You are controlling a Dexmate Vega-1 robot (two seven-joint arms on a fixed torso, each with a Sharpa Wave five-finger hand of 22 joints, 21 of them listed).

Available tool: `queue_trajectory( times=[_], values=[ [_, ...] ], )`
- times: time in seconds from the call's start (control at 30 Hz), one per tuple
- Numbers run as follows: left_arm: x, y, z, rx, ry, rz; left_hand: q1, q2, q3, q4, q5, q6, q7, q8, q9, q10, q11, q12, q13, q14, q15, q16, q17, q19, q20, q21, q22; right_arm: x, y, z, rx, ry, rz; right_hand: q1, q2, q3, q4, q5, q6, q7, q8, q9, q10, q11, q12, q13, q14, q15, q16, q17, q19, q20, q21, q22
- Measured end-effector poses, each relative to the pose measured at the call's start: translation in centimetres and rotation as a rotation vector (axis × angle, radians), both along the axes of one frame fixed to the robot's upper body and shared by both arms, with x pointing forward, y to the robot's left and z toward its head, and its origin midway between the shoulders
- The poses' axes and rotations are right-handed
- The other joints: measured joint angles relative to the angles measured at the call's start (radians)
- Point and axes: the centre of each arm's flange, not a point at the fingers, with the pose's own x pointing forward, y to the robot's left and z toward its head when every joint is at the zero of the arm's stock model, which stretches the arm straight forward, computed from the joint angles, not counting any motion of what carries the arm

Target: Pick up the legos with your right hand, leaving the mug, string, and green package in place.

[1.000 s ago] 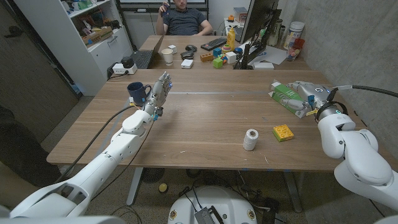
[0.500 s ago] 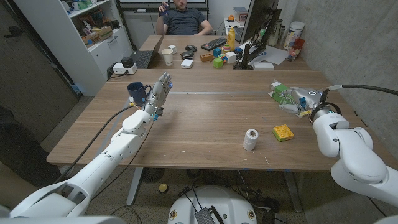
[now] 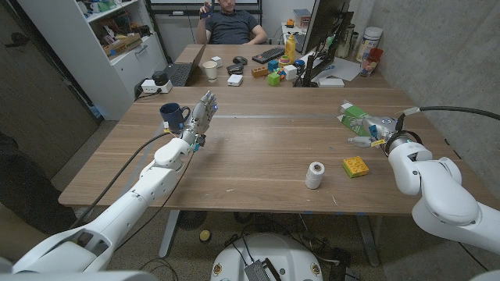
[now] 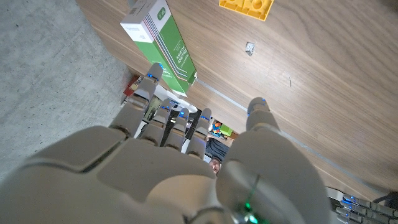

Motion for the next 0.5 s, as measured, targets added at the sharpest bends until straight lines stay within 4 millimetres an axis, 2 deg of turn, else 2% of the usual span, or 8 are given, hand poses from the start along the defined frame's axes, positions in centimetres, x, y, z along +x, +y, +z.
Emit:
queue_trajectory(
  times=[0.23, 0.5],
  values=[
    [0.08, -0.10, 0.01, 0.003, 0.001, -0.002, 0.000, 0.000, 0.000, 0.000, 0.000, 0.000, 0.000, 0.000, 0.000, 0.000, 0.000, 0.000, 0.000, 0.000, 0.000, 0.000, 0.000, 0.000, 0.000, 0.000, 0.000, 0.37, 0.14, 0.01, -0.012, 0.023, 0.000, 0.021, -0.021, -0.018, -0.002, 0.006, -0.034, -0.002, -0.014, 0.000, 0.000, 0.000, 0.000, 0.000, 0.000, 0.000, 0.000, 0.000, -0.004, -0.004, -0.007, 0.000],
    [0.38, -0.29, 0.15, 0.005, 0.005, -0.004, 0.000, 0.000, 0.000, 0.000, 0.000, 0.000, 0.000, 0.000, 0.000, 0.000, 0.000, 0.000, 0.000, 0.000, 0.000, 0.000, 0.000, 0.000, 0.000, 0.000, 0.000, 0.95, 0.04, -0.62, 0.004, 0.090, -0.007, 0.030, -0.030, -0.023, 0.002, 0.013, -0.043, -0.004, -0.015, 0.000, -0.003, 0.002, 0.000, 0.000, 0.000, 0.000, 0.000, 0.000, -0.004, -0.004, -0.007, 0.000]
  ],
)
